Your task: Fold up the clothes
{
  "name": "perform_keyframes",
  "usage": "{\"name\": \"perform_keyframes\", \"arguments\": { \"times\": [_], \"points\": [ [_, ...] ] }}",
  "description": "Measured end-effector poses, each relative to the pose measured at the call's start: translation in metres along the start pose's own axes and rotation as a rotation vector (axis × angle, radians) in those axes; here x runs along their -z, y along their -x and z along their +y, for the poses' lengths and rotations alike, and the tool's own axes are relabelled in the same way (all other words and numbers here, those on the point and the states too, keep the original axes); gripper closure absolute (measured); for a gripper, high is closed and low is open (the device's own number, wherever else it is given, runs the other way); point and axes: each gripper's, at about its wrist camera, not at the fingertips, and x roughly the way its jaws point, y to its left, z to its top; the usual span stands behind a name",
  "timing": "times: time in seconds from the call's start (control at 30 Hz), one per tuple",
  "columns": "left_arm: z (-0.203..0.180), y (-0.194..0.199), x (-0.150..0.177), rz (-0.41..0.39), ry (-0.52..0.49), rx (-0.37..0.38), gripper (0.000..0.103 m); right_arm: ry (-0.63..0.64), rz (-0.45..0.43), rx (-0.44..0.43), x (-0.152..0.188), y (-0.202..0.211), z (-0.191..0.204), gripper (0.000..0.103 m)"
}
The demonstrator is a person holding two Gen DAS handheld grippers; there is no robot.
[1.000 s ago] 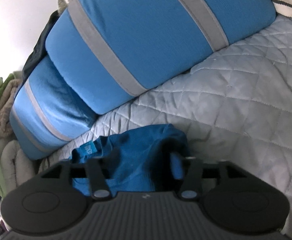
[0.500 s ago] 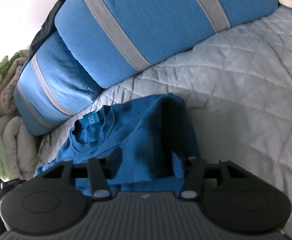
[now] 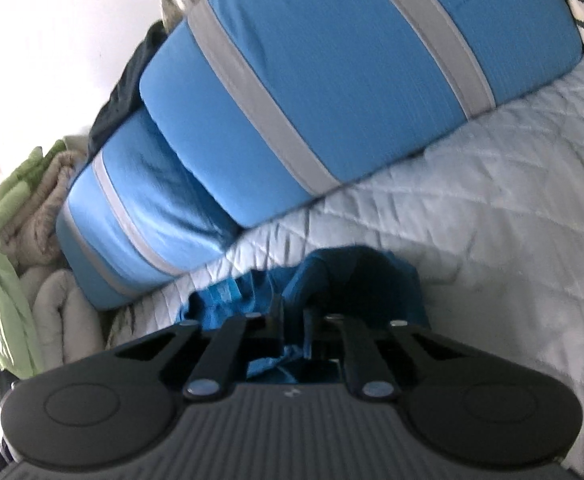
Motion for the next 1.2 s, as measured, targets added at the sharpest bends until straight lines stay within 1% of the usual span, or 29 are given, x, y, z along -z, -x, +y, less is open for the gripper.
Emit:
{"name": "perform_keyframes", "arguments": {
  "times": [0.13, 0.3, 0.5, 0.73, 0.8, 0.83, 0.87, 0.9, 0.93, 0.97, 1.0, 1.07, 1.13, 1.2],
  "points": [
    [0.000, -0.006, -0.010, -0.034, 0.033, 0.004, 0.098, -0.021, -0.031, 0.002, -0.008, -0.008, 0.000, 0.095],
    [0.003, -0.018, -0.021, -0.060, 0.098, 0.002, 0.098, -0.044, -0.059, 0.004, -0.018, -0.021, -0.001, 0.095],
    [0.016, -0.038, -0.028, -0.062, 0.179, -0.019, 0.098, -0.072, -0.065, 0.027, -0.022, -0.042, -0.007, 0.095],
    [0.039, -0.060, -0.032, -0.070, 0.309, -0.022, 0.098, -0.102, -0.064, 0.061, -0.026, -0.066, -0.015, 0.095],
    [0.043, -0.064, -0.033, -0.073, 0.336, -0.017, 0.097, -0.100, -0.059, 0.076, -0.028, -0.073, -0.015, 0.093],
    [0.043, -0.065, -0.033, -0.078, 0.340, -0.011, 0.095, -0.095, -0.056, 0.092, -0.029, -0.076, -0.014, 0.088],
    [0.043, -0.065, -0.033, -0.083, 0.344, -0.004, 0.088, -0.090, -0.055, 0.110, -0.030, -0.078, -0.013, 0.072],
    [0.043, -0.066, -0.033, -0.088, 0.349, 0.002, 0.075, -0.083, -0.065, 0.119, -0.031, -0.079, -0.011, 0.043],
    [0.043, -0.067, -0.033, -0.093, 0.353, 0.009, 0.068, -0.075, -0.076, 0.125, -0.032, -0.078, -0.009, 0.022],
    [0.042, -0.066, -0.033, -0.110, 0.349, 0.010, 0.054, -0.064, -0.093, 0.122, -0.033, -0.077, -0.006, 0.016],
    [0.040, -0.064, -0.033, -0.137, 0.337, 0.008, 0.043, -0.053, -0.110, 0.118, -0.034, -0.074, -0.004, 0.014],
    [0.036, -0.060, -0.034, -0.164, 0.327, 0.005, 0.034, -0.045, -0.110, 0.107, -0.035, -0.072, -0.002, 0.014],
    [0.033, -0.056, -0.035, -0.176, 0.321, 0.002, 0.033, -0.043, -0.107, 0.104, -0.036, -0.069, -0.001, 0.010],
    [0.030, -0.053, -0.035, -0.171, 0.300, -0.016, 0.033, -0.030, -0.103, 0.098, -0.036, -0.064, 0.002, 0.007]
  ]
}}
